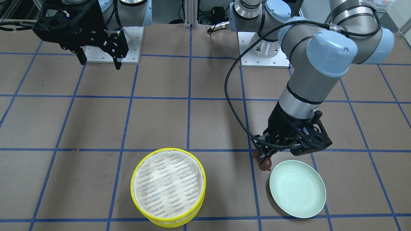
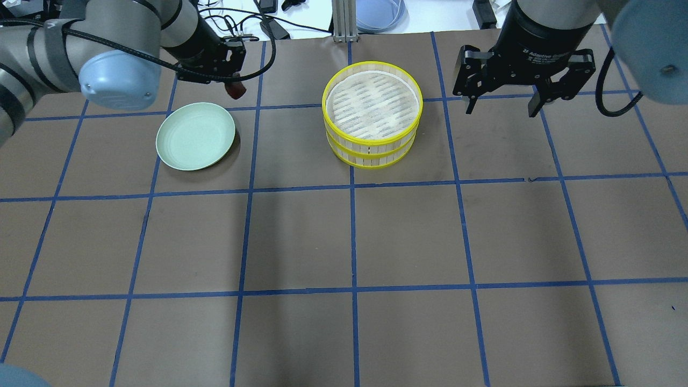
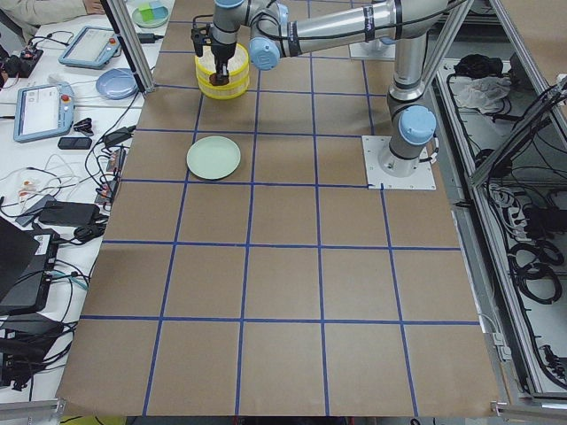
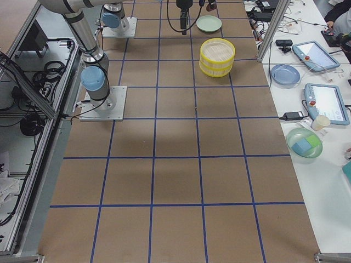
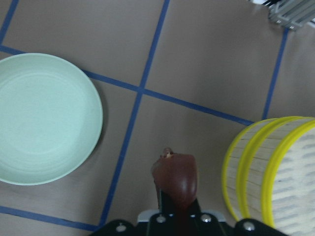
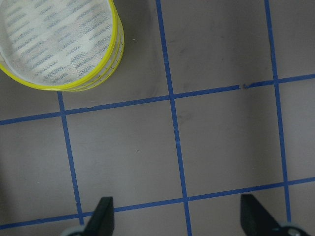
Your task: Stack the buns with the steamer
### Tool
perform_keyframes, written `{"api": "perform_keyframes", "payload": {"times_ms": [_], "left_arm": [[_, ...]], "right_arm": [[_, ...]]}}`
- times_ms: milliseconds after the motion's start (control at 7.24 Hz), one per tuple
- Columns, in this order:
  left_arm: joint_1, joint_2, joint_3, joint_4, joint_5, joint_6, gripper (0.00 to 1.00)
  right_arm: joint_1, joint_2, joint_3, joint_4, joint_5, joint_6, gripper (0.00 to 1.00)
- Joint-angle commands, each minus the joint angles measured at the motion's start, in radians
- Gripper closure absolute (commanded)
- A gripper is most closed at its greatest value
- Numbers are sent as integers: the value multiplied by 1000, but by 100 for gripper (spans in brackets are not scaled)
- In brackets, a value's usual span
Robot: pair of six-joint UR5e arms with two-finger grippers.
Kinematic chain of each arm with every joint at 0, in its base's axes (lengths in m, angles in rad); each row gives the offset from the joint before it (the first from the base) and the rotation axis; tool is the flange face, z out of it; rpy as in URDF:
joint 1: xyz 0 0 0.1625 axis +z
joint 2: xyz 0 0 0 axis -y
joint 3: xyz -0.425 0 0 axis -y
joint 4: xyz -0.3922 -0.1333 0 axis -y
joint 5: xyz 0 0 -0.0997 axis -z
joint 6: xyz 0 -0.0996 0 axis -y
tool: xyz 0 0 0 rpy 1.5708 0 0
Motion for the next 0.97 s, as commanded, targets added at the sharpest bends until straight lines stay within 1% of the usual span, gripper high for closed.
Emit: {"api": "perform_keyframes", "payload": {"times_ms": [0,138,276,415,553,691,829], "left_arm": [[-43,-31,-3,147,-139,-224,100],[-66,-60,-10,199,-162,-275,100],[-109,-89,-13,254,-165,-306,100],[-137,-115,-13,284,-167,-373,100],[-155,-153,-13,327,-168,-378,100],[-165,-180,-13,332,-168,-379,79],[-189,-201,-13,389,-167,-394,67]], "right_arm": [[0,1,6,-16,-9,-27,0],[0,7,6,-43,-6,-121,0],[0,33,6,-89,-9,-177,0],[0,36,4,-90,-12,-182,0],[0,36,6,-90,-12,-182,0],[0,38,6,-90,-12,-181,0],[-1,38,6,-93,-12,-172,0]]}}
